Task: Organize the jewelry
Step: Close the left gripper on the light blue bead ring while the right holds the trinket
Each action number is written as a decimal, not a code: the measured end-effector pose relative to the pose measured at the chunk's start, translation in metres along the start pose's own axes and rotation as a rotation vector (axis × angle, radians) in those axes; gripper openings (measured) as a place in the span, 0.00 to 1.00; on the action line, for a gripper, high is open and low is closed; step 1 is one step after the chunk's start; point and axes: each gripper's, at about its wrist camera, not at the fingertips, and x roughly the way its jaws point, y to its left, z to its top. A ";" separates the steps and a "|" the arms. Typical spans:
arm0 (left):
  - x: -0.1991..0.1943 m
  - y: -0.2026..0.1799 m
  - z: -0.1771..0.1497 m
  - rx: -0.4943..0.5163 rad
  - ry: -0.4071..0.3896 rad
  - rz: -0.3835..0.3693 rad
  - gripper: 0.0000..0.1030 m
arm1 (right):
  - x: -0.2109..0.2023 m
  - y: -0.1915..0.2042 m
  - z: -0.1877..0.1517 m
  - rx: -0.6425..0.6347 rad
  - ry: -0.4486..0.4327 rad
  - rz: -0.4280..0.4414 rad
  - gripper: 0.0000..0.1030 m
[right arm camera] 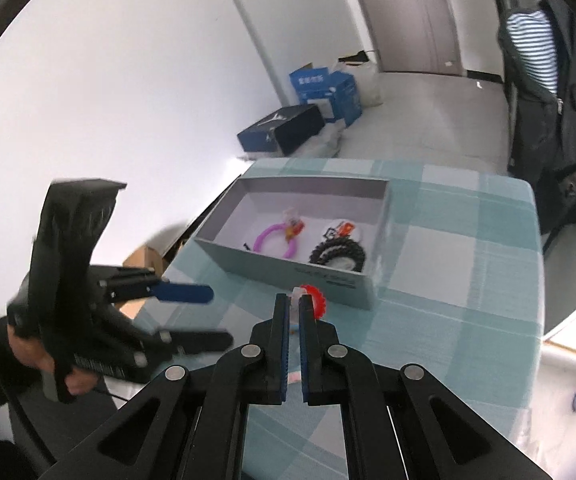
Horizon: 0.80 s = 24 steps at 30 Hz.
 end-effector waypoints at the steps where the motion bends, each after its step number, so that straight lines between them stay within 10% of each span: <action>1: 0.005 -0.005 0.000 0.014 0.014 0.001 0.63 | -0.001 -0.002 0.000 0.005 -0.005 -0.002 0.04; 24: 0.054 -0.041 0.007 0.143 0.095 0.186 0.63 | -0.041 -0.044 -0.007 0.132 -0.086 -0.078 0.04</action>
